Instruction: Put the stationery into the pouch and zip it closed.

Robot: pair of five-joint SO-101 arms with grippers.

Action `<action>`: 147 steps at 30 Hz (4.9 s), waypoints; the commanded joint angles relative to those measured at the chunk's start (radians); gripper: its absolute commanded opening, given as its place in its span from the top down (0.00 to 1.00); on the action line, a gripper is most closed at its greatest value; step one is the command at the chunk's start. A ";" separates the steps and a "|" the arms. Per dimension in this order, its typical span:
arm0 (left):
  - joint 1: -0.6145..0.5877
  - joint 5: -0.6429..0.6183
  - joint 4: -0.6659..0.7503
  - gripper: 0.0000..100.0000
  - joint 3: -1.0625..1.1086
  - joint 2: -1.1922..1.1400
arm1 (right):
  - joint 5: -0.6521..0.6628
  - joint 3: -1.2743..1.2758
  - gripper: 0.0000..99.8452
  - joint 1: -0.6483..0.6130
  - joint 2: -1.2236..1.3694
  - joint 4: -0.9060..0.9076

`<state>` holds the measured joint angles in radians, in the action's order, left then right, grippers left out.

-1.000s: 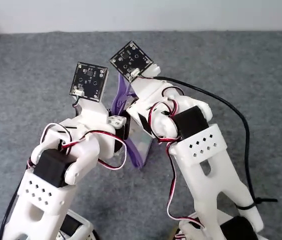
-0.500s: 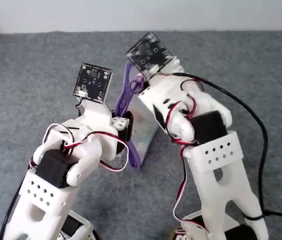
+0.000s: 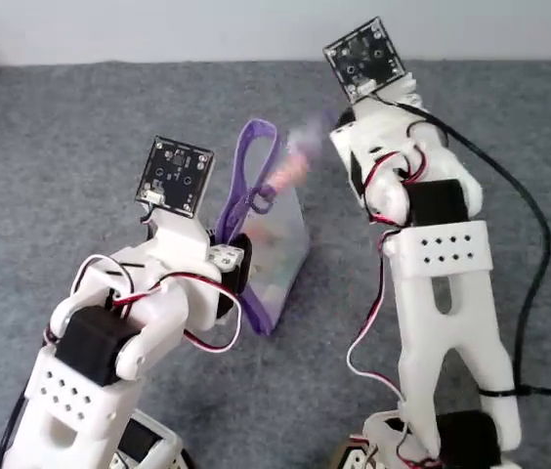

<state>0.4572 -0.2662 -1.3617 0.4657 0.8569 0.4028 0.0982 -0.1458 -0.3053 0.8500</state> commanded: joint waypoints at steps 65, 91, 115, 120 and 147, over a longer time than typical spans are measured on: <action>0.003 0.012 0.000 0.99 -0.012 0.029 | 0.074 0.101 0.78 -0.444 -0.173 0.380; 0.008 0.014 0.011 0.99 -0.010 0.023 | 0.439 0.100 0.99 -0.268 -0.369 0.295; 0.003 0.014 0.008 0.99 -0.008 0.025 | 0.480 -0.038 0.99 -0.010 -0.053 0.102; 0.003 0.014 0.012 0.99 -0.008 0.023 | 0.448 -0.190 0.99 0.042 0.085 0.130; 0.002 0.012 0.008 0.99 -0.008 0.028 | 0.405 -0.577 0.99 0.143 0.409 0.346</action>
<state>0.4649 -0.2555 -1.3479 0.4641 0.8677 0.8216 -0.4373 -0.0322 0.1504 1.1753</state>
